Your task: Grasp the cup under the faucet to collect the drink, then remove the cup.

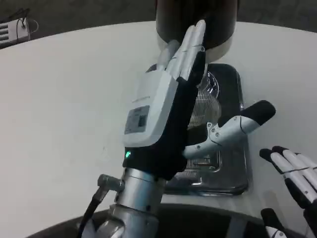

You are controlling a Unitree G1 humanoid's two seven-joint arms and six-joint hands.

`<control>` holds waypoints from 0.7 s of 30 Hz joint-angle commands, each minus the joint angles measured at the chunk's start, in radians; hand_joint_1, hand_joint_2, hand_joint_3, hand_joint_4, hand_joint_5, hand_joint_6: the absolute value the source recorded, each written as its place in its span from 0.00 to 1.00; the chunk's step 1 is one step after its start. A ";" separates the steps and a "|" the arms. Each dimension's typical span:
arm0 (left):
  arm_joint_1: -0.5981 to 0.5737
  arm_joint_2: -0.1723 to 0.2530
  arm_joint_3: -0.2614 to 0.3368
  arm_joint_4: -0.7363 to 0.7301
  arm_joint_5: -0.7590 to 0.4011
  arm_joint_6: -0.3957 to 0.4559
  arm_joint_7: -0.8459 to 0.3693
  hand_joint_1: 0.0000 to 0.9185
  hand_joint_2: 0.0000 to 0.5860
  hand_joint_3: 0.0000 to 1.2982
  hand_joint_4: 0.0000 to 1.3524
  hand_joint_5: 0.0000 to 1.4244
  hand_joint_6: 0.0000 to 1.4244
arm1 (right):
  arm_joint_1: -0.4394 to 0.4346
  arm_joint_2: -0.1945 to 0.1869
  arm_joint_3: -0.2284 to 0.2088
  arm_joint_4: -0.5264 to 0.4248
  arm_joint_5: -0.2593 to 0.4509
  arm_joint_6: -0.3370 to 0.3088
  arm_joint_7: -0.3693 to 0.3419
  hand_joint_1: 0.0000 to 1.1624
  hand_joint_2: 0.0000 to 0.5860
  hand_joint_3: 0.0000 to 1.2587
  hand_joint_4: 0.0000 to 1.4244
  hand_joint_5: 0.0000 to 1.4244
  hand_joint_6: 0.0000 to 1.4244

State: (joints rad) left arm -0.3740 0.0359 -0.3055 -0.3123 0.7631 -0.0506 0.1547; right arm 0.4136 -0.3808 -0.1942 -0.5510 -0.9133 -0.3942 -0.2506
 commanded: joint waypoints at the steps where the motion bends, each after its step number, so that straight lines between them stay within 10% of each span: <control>1: -0.023 0.017 -0.006 -0.007 0.026 0.021 -0.041 0.00 0.19 0.02 0.00 0.07 0.00 | 0.012 0.001 -0.007 -0.004 0.012 0.003 0.004 0.22 0.88 0.10 0.07 0.12 0.22; 21: -0.037 0.079 -0.061 -0.110 0.201 0.068 -0.179 0.00 0.19 0.10 0.00 0.14 0.01 | -0.004 0.000 -0.002 0.009 0.040 0.005 0.007 0.22 0.88 0.10 0.07 0.12 0.23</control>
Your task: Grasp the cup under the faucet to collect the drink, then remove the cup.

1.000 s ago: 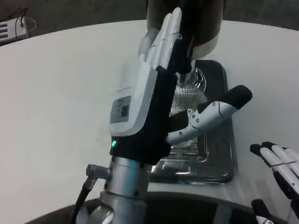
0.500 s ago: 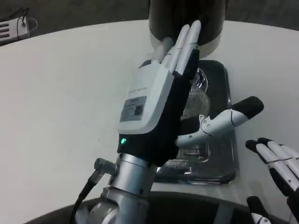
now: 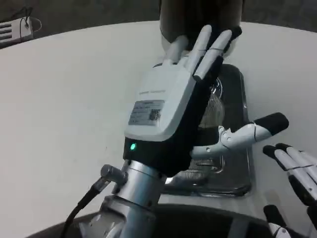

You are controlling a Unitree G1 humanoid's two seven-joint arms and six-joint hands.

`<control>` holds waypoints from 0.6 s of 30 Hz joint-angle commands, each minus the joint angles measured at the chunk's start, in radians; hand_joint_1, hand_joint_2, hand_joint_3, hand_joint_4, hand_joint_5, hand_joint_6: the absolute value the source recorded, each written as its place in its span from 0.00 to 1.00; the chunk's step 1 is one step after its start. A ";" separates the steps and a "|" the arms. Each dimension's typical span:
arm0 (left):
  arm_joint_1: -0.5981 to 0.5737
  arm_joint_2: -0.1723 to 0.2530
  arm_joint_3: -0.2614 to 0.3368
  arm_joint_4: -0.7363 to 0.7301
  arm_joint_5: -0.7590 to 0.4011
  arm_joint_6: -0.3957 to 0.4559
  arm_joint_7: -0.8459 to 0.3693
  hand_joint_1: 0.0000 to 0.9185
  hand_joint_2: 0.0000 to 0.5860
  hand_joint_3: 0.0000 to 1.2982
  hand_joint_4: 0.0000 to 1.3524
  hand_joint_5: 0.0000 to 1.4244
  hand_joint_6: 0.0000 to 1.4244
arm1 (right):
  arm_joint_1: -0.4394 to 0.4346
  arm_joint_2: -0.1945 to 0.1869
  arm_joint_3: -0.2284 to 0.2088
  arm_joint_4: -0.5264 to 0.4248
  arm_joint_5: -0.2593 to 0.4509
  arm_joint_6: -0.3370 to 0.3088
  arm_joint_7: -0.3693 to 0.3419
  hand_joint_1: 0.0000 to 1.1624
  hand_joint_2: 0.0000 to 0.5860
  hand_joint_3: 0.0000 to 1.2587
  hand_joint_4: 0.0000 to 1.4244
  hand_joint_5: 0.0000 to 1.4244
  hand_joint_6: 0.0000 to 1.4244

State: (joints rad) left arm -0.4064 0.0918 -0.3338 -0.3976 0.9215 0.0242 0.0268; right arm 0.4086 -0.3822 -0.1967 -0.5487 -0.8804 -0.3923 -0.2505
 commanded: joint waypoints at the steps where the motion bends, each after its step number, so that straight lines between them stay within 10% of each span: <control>1: -0.006 0.026 -0.033 -0.029 0.051 -0.006 -0.059 0.00 0.19 0.10 0.00 0.14 0.01 | 0.001 0.002 0.001 0.007 0.007 0.003 0.007 0.22 0.88 0.10 0.07 0.12 0.23; 18: -0.032 0.071 -0.048 -0.062 0.157 -0.008 -0.181 0.00 0.18 0.10 0.00 0.15 0.01 | -0.026 0.015 0.029 0.032 0.042 0.025 0.035 0.22 0.88 0.10 0.07 0.12 0.23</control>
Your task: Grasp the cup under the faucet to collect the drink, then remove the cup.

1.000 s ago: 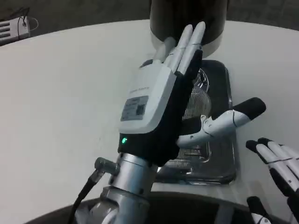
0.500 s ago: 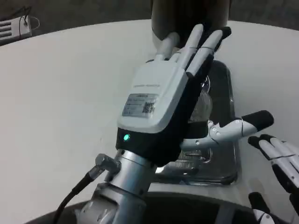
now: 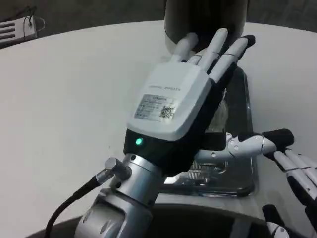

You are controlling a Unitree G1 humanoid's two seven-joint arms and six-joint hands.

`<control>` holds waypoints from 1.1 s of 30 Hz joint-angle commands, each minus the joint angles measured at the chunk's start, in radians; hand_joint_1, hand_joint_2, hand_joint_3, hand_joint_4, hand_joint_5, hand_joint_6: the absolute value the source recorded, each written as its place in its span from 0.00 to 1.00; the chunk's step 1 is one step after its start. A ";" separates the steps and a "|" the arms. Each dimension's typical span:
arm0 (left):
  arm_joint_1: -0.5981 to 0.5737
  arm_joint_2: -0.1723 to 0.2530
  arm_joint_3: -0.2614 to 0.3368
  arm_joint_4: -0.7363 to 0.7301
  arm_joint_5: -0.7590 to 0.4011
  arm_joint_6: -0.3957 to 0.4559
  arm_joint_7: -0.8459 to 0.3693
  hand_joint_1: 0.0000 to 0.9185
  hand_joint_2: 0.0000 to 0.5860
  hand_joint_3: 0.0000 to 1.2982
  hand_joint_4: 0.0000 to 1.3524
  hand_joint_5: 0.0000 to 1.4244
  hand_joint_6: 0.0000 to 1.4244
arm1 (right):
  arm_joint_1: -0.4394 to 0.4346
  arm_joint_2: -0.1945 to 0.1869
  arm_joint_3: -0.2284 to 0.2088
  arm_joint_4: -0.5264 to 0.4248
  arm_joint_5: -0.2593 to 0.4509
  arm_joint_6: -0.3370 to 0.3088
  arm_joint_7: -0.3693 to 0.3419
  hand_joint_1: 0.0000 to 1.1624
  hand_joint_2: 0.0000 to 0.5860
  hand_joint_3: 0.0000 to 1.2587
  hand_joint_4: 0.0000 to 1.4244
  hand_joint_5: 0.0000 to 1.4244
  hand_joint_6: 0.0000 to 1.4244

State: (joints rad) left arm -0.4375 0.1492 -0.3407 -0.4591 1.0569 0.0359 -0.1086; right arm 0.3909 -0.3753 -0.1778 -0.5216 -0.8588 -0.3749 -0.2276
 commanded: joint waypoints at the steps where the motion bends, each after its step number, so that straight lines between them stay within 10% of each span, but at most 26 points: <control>1: -0.004 0.014 -0.043 0.001 0.026 -0.021 -0.049 0.00 0.17 0.10 0.00 0.15 0.01 | -0.014 0.009 0.012 0.007 0.023 0.009 0.015 0.22 0.86 0.10 0.07 0.12 0.23; 33: -0.018 0.036 -0.060 -0.002 0.065 -0.024 -0.091 0.00 0.17 0.10 0.00 0.15 0.01 | -0.235 0.036 0.090 0.117 0.236 0.114 0.130 0.31 0.59 0.03 0.05 0.11 0.21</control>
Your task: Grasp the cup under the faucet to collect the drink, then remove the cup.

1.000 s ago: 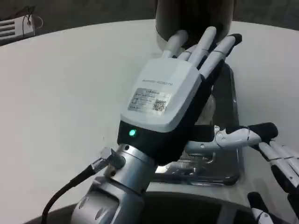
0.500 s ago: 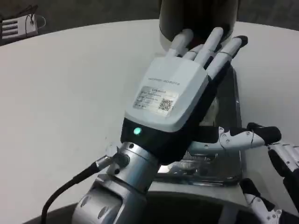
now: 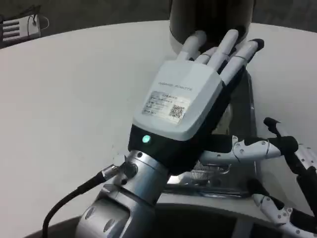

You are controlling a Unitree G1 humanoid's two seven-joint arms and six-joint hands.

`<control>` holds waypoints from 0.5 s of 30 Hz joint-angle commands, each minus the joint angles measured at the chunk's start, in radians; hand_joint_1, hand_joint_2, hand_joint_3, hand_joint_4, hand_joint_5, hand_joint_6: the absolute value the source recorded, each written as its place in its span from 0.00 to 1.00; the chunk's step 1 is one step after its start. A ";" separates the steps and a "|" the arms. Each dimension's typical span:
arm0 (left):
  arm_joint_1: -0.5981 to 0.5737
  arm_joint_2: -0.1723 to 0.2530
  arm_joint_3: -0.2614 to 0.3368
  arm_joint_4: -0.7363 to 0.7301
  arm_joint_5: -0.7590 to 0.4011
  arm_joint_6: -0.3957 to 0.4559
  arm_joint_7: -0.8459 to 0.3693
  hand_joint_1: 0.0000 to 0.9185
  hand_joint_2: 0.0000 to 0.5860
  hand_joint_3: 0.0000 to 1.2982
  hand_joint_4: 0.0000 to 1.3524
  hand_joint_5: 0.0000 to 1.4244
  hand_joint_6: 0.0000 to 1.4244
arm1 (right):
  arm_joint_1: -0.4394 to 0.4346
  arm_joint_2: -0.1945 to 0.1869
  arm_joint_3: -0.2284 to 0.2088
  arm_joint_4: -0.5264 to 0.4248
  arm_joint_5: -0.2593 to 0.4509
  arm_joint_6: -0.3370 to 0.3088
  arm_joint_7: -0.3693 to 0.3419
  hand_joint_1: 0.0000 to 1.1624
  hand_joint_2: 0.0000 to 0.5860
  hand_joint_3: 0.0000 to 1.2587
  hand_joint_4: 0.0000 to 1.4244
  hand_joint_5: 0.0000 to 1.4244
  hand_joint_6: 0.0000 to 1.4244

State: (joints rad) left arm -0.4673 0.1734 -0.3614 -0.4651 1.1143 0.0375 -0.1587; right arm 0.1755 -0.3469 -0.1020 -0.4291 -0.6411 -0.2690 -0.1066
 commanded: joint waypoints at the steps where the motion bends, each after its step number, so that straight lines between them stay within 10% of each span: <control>1: 0.012 0.012 -0.040 0.004 0.008 -0.026 -0.042 0.00 0.17 0.10 0.00 0.15 0.01 | -0.027 0.008 0.017 0.031 0.022 0.009 0.009 0.31 0.58 0.02 0.05 0.11 0.21; 15: 0.013 0.010 -0.058 0.009 0.033 -0.027 -0.049 0.00 0.17 0.10 0.00 0.14 0.00 | -0.092 0.008 0.038 0.091 0.053 0.034 0.008 0.32 0.55 0.01 0.04 0.10 0.20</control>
State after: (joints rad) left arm -0.4674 0.1770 -0.3742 -0.4659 1.1476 0.0376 -0.1588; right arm 0.0905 -0.3437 -0.0698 -0.3512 -0.5998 -0.2380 -0.0995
